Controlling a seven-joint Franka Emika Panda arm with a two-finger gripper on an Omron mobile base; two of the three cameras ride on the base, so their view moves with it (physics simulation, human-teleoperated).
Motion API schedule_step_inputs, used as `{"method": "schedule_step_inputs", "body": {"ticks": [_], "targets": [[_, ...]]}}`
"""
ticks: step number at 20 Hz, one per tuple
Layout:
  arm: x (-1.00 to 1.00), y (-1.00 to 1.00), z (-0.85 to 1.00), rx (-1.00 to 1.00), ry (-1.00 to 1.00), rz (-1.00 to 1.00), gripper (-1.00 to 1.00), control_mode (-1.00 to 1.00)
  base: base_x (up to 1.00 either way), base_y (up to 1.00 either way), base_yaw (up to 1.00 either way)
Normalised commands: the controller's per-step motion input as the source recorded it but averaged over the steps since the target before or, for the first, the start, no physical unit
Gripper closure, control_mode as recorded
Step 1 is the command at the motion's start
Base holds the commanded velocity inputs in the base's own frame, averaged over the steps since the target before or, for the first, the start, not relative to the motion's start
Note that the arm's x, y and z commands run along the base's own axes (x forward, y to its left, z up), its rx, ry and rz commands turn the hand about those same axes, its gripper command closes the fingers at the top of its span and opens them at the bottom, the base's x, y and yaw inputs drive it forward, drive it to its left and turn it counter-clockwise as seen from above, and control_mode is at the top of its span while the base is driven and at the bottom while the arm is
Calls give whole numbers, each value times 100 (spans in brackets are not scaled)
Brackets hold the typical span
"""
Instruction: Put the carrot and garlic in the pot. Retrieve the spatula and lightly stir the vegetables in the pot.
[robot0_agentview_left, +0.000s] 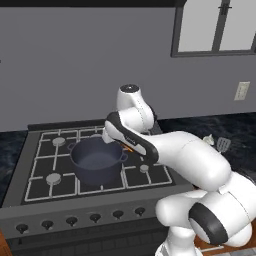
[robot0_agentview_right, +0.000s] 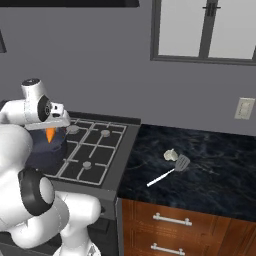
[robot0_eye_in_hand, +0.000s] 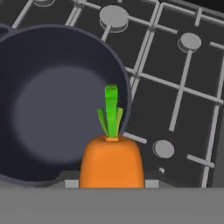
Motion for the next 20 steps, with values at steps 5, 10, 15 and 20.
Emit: {"method": "schedule_step_inputs", "body": {"ticks": [5, 10, 15, 20], "targets": [[32, 38, 0, 0, 2, -5, 100, -100, 0, 0, 0], [39, 35, -4, 0, 3, -2, 100, -100, 0, 0, 0], [4, 25, -14, -9, -6, 0, 100, -100, 0, 0, 0], [0, 11, -18, -3, -5, -3, 100, -100, 0, 0, 0]]}}
